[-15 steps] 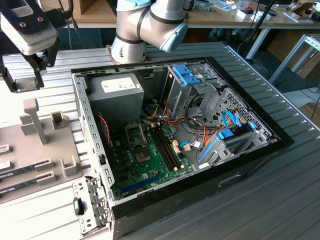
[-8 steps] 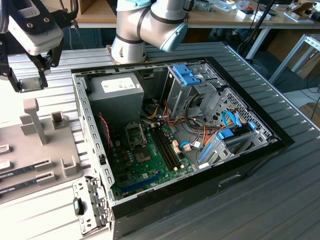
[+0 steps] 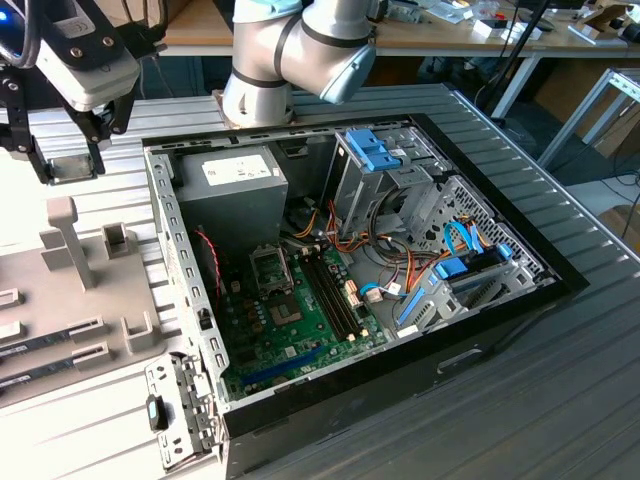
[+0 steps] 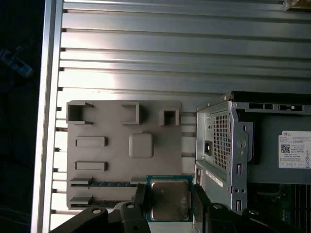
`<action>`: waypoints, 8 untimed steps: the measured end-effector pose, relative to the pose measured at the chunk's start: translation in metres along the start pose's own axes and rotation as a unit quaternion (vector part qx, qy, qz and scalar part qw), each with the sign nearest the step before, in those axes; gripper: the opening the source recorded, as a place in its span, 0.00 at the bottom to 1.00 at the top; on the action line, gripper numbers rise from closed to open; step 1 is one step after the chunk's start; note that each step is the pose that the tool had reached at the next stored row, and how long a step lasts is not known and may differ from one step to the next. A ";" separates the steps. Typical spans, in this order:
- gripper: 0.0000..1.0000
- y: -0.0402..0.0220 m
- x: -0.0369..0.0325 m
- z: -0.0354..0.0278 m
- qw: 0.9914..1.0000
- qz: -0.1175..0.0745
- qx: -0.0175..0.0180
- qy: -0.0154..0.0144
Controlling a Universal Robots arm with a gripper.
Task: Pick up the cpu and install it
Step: 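Pick up the cpu and move it towards the insertion slot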
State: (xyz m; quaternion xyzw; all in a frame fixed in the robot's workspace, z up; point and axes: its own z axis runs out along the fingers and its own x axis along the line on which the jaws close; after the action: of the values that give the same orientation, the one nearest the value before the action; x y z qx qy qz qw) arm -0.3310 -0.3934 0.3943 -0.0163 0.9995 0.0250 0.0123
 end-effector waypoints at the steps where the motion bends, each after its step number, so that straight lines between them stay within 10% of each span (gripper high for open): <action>1: 0.47 0.0000 -0.0006 0.0001 1.000 0.000 0.000 0.000; 8: 0.47 -0.0002 -0.0062 0.0011 1.000 0.000 0.000 0.000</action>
State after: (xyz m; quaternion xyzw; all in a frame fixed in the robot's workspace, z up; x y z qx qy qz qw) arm -0.3248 -0.3934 0.3933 -0.0163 0.9995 0.0250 0.0123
